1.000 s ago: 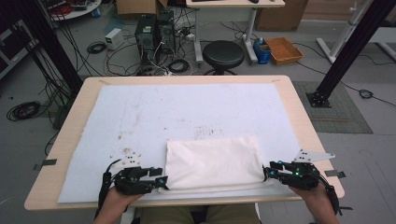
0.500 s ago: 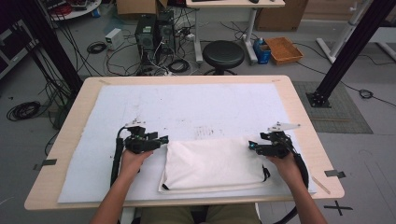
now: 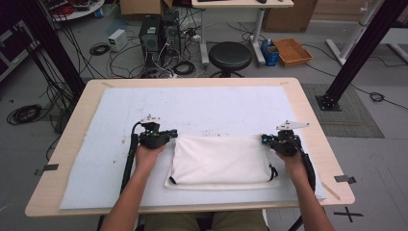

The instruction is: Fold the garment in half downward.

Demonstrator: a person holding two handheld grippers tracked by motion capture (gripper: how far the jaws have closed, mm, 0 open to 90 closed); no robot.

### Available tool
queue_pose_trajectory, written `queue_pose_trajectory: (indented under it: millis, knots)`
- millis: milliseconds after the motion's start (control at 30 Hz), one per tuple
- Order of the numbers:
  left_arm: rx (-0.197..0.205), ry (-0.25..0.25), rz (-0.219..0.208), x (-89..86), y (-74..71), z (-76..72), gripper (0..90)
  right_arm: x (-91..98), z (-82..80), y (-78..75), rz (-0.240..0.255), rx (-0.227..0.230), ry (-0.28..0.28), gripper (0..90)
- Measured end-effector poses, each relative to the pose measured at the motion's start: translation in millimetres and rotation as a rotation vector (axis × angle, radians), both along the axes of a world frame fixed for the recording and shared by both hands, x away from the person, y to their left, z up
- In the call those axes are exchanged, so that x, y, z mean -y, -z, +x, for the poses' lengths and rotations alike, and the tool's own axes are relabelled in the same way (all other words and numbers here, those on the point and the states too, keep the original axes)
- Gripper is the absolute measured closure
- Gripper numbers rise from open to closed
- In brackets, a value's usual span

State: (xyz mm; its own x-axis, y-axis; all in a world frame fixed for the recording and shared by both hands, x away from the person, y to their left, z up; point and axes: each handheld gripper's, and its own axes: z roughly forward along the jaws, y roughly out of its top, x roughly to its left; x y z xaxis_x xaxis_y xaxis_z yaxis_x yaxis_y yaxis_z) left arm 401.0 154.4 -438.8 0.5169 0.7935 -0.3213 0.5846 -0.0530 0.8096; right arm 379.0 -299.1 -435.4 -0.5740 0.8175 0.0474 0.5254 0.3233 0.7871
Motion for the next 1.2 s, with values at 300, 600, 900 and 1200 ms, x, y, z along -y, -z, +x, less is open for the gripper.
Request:
queue_pose_trajectory:
  millis: [300, 600, 900, 1200]
  knots:
    - [0.055, -0.045, 0.02, 7.6, -8.4, -5.6, 55.2, 5.2, 12.3, -5.5, 0.039, 0.026, 0.101, 60.3]
    - [0.043, 0.126, 0.059, -2.2, -5.4, -72.1, 55.6, 19.3, -65.5, -16.6, 0.042, 0.011, -0.159, 62.4]
    - [-0.012, 0.214, 0.16, 9.8, 9.2, -84.7, 81.3, 25.4, -79.3, 3.1, -0.003, -0.069, -0.172, 86.5]
    - [0.042, 0.202, 0.091, 4.8, -1.4, -92.1, 87.9, 28.0, -83.3, -2.4, 0.022, -0.027, -0.18, 86.8]
